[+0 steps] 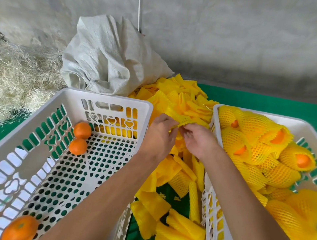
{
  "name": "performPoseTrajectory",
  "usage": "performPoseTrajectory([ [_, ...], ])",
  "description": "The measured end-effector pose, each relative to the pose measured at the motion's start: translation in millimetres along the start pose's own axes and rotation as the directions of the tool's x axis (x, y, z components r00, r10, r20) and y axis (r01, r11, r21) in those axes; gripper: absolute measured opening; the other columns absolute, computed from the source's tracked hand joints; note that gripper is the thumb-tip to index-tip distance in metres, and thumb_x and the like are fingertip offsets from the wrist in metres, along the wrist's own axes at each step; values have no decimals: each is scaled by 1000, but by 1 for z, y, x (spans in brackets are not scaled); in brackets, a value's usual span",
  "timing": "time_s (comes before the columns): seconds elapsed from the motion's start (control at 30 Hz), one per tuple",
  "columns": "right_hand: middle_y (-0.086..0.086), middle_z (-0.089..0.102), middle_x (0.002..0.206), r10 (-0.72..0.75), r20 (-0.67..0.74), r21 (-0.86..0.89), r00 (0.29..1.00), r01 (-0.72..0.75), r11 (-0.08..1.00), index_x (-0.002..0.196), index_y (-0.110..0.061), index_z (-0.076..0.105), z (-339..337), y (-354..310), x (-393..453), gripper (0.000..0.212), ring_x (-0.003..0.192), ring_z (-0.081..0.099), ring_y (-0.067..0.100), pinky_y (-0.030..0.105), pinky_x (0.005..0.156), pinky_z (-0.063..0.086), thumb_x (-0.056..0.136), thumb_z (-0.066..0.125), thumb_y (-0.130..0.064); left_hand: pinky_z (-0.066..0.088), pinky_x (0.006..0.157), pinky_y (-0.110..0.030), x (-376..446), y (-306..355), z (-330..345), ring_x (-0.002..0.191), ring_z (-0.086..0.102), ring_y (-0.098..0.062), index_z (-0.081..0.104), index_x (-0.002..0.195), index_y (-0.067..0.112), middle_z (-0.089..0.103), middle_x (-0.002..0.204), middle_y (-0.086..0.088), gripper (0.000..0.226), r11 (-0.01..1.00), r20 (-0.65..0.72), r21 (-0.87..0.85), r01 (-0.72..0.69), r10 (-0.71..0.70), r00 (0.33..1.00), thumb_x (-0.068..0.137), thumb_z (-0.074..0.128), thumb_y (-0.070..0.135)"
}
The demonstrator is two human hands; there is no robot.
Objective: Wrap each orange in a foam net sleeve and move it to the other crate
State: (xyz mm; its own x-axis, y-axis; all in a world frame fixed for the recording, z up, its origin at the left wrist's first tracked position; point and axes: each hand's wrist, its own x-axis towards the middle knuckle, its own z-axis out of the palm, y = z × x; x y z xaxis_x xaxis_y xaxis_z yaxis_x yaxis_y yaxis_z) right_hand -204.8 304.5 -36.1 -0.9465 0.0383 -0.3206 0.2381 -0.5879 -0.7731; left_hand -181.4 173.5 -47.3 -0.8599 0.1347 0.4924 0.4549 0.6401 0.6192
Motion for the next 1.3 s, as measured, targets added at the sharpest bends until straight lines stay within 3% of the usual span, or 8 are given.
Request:
performPoseTrajectory([
  [0.23,3,75,100,-81,11,-608,997,71,790,94,-21,72,14,16,-10,33,96,69,19,33,87,54,107,42,-27,52,75,-32,1,0,1,91,61,-17,63,103,11,61,102,-5,11,976,-52,-156,151,-161,986,102,62,22],
  [0.4,9,74,92,-82,88,-226,993,100,969,97,-4,69,11,9,-10,23,88,69,22,27,74,57,101,47,1,48,74,-34,-1,0,4,91,59,-22,58,101,10,61,99,-7,9,973,26,-181,142,-140,990,103,60,19],
  [0.53,12,71,85,-172,-107,-56,979,167,984,88,-5,65,6,0,-7,26,75,68,22,28,67,56,93,51,16,50,68,-38,-2,4,4,87,59,-23,55,98,10,60,94,-9,7,959,82,-255,121,-103,991,102,60,12],
  [0.77,-15,50,40,-206,-101,-485,973,133,864,67,-16,52,10,7,-5,34,44,50,9,15,37,35,97,41,-4,52,66,-36,-3,5,3,85,62,-20,56,97,12,60,90,-4,6,942,107,-312,128,-99,989,101,59,9],
  [0.87,3,78,83,-55,-15,-473,998,41,880,89,-13,70,16,5,-5,34,75,73,12,22,62,56,102,39,-12,50,65,-27,-3,3,3,85,63,-13,60,98,12,62,93,-1,4,949,47,-292,121,-112,993,99,63,9],
  [0.97,23,70,121,-64,-2,-498,998,55,865,116,-5,71,17,5,-7,37,114,67,38,47,98,56,105,38,-19,50,60,-20,-4,5,2,80,63,-6,61,100,20,63,96,4,11,945,8,-306,120,-123,992,98,67,11],
  [1.13,-20,52,56,-299,198,-688,934,349,636,75,-23,57,8,6,-13,35,51,46,-2,19,54,36,98,44,1,48,65,-16,-4,11,-14,84,65,-11,65,102,20,66,97,7,15,918,-175,-395,43,-121,977,97,60,7],
  [1.3,-23,58,59,-381,302,-712,874,473,519,75,-22,59,3,4,-23,48,49,53,-13,4,46,35,89,44,22,50,70,-17,-2,-9,-51,91,65,-10,65,103,22,67,103,10,13,919,-338,-384,85,-226,914,99,54,18],
])
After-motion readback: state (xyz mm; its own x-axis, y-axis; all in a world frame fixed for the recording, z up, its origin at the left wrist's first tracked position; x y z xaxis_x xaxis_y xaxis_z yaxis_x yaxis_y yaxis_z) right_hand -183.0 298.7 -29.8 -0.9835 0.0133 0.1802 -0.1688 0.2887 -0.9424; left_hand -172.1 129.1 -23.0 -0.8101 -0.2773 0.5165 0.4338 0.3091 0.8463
